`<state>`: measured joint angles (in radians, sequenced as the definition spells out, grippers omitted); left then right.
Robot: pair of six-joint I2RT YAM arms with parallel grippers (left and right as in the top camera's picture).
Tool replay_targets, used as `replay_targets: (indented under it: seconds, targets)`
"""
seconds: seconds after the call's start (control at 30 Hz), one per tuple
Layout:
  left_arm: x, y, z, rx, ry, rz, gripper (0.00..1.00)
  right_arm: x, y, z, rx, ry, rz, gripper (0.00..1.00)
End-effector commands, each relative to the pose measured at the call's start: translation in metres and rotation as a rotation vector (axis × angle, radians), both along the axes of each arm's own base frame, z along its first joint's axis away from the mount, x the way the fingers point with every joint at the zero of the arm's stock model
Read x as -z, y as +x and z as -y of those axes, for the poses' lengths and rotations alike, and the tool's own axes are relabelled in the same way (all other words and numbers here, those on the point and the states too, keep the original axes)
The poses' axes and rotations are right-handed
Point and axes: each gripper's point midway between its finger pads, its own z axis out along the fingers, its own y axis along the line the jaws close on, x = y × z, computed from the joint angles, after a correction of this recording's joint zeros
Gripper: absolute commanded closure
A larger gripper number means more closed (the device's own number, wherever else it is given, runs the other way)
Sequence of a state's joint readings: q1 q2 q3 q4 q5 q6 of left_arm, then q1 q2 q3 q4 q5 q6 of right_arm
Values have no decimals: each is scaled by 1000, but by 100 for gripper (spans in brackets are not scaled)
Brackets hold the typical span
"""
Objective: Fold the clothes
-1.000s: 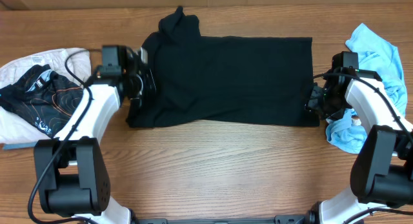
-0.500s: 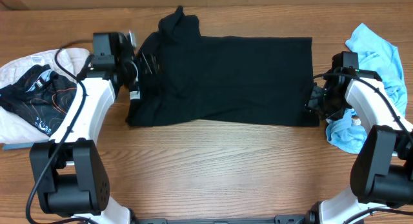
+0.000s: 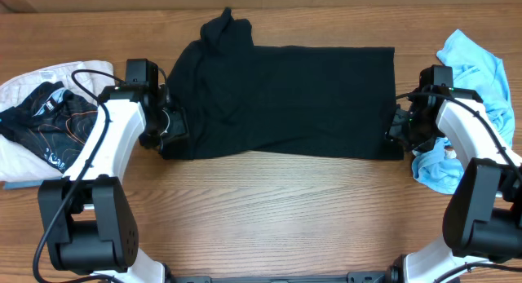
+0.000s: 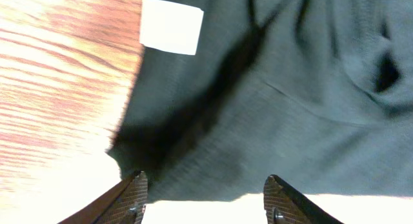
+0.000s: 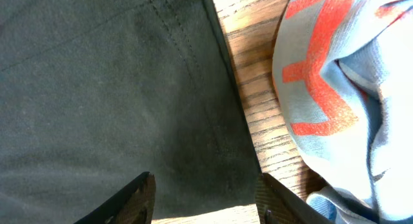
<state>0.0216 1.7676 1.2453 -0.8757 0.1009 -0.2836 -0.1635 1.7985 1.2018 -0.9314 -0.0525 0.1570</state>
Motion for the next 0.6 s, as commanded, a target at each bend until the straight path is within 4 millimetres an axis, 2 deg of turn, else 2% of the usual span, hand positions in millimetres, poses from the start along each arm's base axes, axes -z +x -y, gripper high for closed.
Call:
replay_targets:
  seconds: [0.0, 0.17, 0.23, 0.27, 0.33, 0.37, 0.4, 0.43, 0.57]
  targets:
    - [17, -9, -16, 8, 86, -16, 41, 0, 0, 0, 2, 6, 2, 47]
    - [34, -16, -2, 54, 13, -5, 39, 0, 0, 0, 1, 6, 2, 46]
    - [36, -16, 3, 92, -9, 4, 42, 0, 0, 0, 2, 6, 3, 46]
    - [36, -16, 3, 100, -6, 6, 47, 0, 0, 0, 1, 6, 3, 46]
    - [36, -16, 0, 100, 10, 5, 65, 0, 0, 0, 2, 6, 3, 46]
    - [37, -15, -2, 97, 25, 5, 76, 0, 0, 0, 2, 6, 3, 46]
    - [37, -15, -8, 91, 54, 5, 93, 0, 0, 0, 1, 6, 3, 47]
    - [37, -15, -11, 87, 73, 5, 96, 0, 0, 0, 1, 6, 3, 46]
    - [36, -15, -38, 35, 224, -6, 96, 0, 1, 0, 1, 6, 6, 49]
